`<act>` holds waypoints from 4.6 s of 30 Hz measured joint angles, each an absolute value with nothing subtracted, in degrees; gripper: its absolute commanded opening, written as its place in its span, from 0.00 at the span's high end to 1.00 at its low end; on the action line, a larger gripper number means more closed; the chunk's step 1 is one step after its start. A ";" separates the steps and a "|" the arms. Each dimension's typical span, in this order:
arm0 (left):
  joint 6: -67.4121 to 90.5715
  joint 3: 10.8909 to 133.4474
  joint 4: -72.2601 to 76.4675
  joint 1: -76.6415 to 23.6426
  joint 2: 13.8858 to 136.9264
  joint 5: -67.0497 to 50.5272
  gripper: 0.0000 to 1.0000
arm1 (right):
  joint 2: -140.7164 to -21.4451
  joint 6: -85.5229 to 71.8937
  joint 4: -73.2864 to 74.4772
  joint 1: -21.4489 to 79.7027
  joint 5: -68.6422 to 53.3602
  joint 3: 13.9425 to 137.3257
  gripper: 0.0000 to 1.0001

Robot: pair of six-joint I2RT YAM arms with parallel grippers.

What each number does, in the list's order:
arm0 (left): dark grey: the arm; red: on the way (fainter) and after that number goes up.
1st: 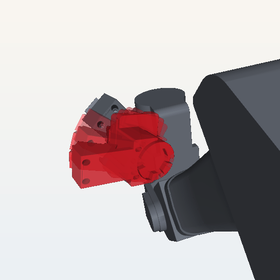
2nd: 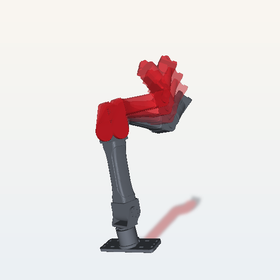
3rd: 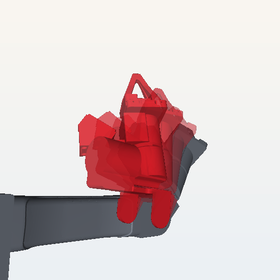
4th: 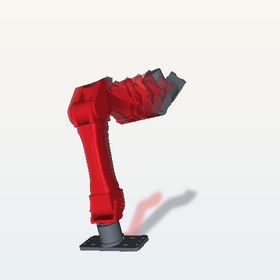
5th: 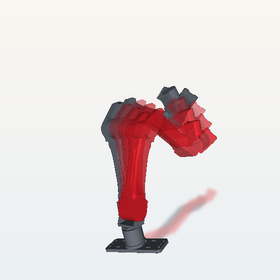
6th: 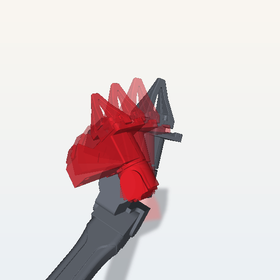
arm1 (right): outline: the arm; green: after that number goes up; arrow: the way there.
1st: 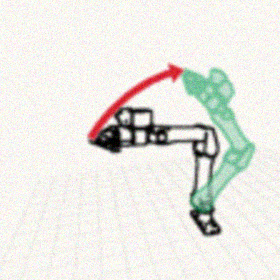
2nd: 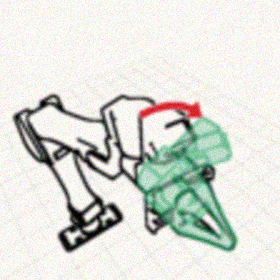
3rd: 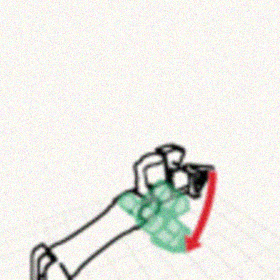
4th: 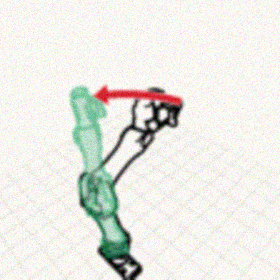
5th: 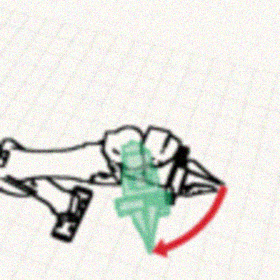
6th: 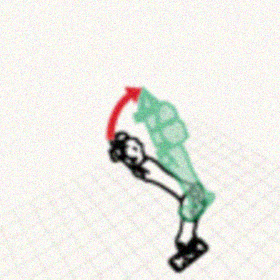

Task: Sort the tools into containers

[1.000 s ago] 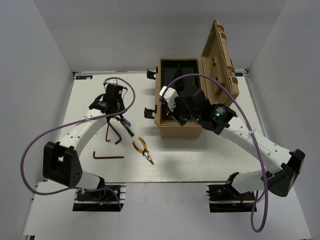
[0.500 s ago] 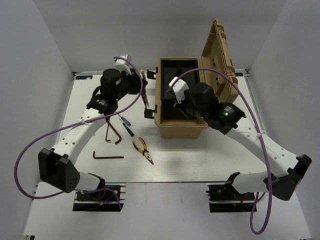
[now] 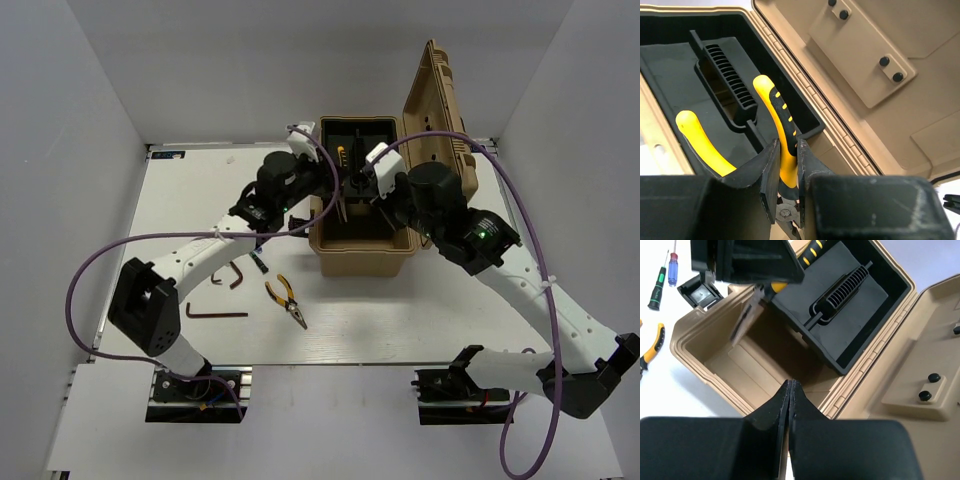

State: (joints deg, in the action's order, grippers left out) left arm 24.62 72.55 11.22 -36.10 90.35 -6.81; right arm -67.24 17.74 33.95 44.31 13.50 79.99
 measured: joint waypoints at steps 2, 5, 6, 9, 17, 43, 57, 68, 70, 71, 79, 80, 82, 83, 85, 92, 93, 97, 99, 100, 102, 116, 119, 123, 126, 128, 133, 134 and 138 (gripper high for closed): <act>23.51 72.49 11.64 -38.15 90.56 -3.38 1.00 | -67.05 17.58 33.98 43.94 13.34 79.53 1.00; 21.98 71.79 13.15 -41.04 90.56 2.90 1.00 | -67.00 17.17 33.78 43.46 12.95 79.15 1.00; 21.41 71.31 13.72 -41.95 90.56 4.93 1.00 | -67.00 17.06 33.74 43.20 12.69 79.02 1.00; 20.10 69.71 14.79 -44.38 90.80 10.33 1.00 | -66.98 16.84 33.69 42.74 11.92 78.94 1.00; 16.69 68.99 15.75 -49.06 96.23 22.28 1.00 | -65.73 15.86 33.58 41.23 9.82 78.37 1.00; 17.23 68.71 3.79 -52.42 83.22 37.10 0.97 | -67.79 15.79 39.62 39.33 -11.81 79.02 1.00; 52.05 51.53 -51.59 -50.26 36.03 54.11 0.17 | -101.03 13.98 44.45 65.04 -9.63 95.74 0.63; 60.36 48.05 -63.86 -50.26 26.20 55.59 0.16 | -117.60 7.92 43.03 66.32 5.93 100.27 0.58; 60.69 47.92 -64.49 -50.26 26.20 55.77 0.16 | -120.42 6.96 43.16 66.04 7.53 101.21 0.58; 60.75 47.75 -64.71 -50.26 26.20 55.81 0.16 | -121.36 6.57 43.13 65.98 8.05 101.60 0.59; 59.13 46.26 -64.90 -50.26 25.80 55.70 0.16 | -126.50 2.85 42.52 64.95 11.20 106.98 0.60; 58.94 46.26 -64.69 -50.26 25.78 55.70 0.16 | -127.09 2.46 42.33 64.75 11.22 107.57 0.60; 58.59 46.26 -64.40 -50.26 25.78 55.70 0.15 | -128.07 1.63 41.91 64.34 11.20 108.05 0.60; 58.48 46.26 -64.29 -50.26 25.78 55.70 0.15 | -128.49 1.19 41.98 64.07 11.22 108.05 0.60; 58.33 46.26 -64.23 -50.26 25.78 55.70 0.15 | -129.16 0.40 42.02 63.72 11.25 108.05 0.62; 57.65 46.26 -63.88 -50.26 25.78 55.70 0.15 | -129.75 -1.17 42.02 63.02 11.77 107.90 0.62; 57.63 46.26 -63.83 -50.26 25.78 55.70 0.15 | -129.75 -1.28 42.02 63.02 11.75 107.83 0.62; 57.45 46.24 -63.81 -50.26 25.76 55.70 0.15 | -129.75 -1.89 41.87 63.02 10.94 106.50 0.62; 57.45 46.24 -63.83 -50.26 25.76 55.70 0.15 | -129.75 -2.35 41.93 63.02 9.98 105.34 0.62; 57.45 46.24 -63.81 -50.26 25.76 55.70 0.15 | -129.69 -2.52 41.93 63.02 9.65 105.19 0.62; 57.45 46.24 -63.81 -50.26 25.76 55.70 0.15 | -129.69 -2.66 41.85 63.02 8.86 105.16 0.62; 57.43 46.24 -63.81 -50.26 25.12 55.70 0.15 | -129.75 -3.46 41.89 63.02 3.86 105.16 1.00; 57.43 46.24 -63.81 -50.26 25.12 55.70 0.15 | -129.75 -3.40 42.02 62.96 3.09 105.23 1.00; 57.45 46.24 -63.79 -50.26 25.12 55.70 0.15 | -129.75 -2.90 44.12 62.85 -0.32 106.48 1.00; 57.45 46.22 -63.79 -50.26 25.12 55.70 0.15 | -129.71 -2.39 46.41 62.85 -2.98 109.54 1.00; 57.45 46.09 -63.79 -50.26 25.12 55.70 0.15 | -129.45 -1.93 47.35 62.83 -4.60 112.62 1.00; 57.43 45.56 -63.81 -50.26 25.12 55.72 0.15 | -124.27 -0.08 48.05 62.48 -7.60 116.79 1.00; 57.43 45.56 -63.79 -50.26 25.12 55.72 0.15 | -122.63 0.38 48.18 62.33 -8.21 117.27 1.00; 57.47 45.50 -63.77 -50.26 24.21 55.72 0.17 | -116.14 1.93 48.16 61.30 -9.39 119.85 1.00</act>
State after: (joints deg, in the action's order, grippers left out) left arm 57.47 45.50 -63.77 -50.26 24.21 55.72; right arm -116.14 1.93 48.16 61.30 -9.39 119.85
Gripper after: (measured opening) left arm 0.838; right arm 0.181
